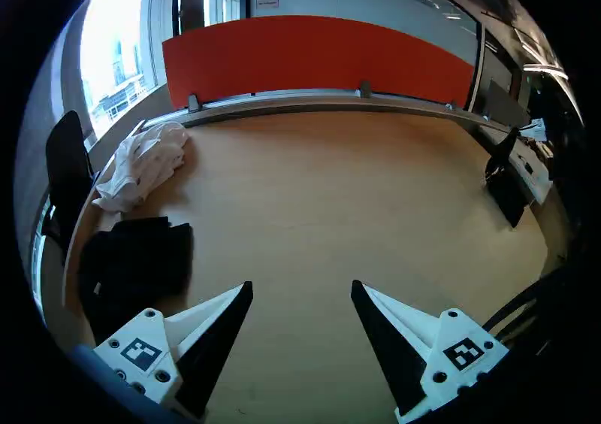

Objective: Fold towel

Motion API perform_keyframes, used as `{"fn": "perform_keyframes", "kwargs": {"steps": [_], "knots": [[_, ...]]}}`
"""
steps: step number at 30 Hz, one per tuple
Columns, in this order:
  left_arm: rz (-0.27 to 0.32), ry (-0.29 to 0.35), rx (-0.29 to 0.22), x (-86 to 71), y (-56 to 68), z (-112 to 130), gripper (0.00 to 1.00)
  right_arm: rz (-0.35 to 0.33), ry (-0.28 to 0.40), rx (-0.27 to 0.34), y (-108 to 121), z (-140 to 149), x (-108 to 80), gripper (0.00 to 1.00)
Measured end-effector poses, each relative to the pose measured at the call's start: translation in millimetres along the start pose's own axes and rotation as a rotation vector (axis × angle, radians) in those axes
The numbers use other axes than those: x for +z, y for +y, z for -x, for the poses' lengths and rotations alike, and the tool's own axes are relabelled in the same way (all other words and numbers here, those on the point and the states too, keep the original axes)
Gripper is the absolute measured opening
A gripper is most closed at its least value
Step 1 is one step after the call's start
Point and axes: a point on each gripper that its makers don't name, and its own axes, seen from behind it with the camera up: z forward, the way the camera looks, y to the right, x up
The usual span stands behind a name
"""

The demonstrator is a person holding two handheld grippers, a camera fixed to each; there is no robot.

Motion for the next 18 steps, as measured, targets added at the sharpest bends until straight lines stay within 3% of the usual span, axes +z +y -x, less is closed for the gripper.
{"fn": "perform_keyframes", "kwargs": {"steps": [18], "knots": [[0.005, -0.008, 0.018, -2.9, 1.7, 4, 0.97, 0.021, -0.132, 0.037, 14, 91, -25.3, 0.05]]}}
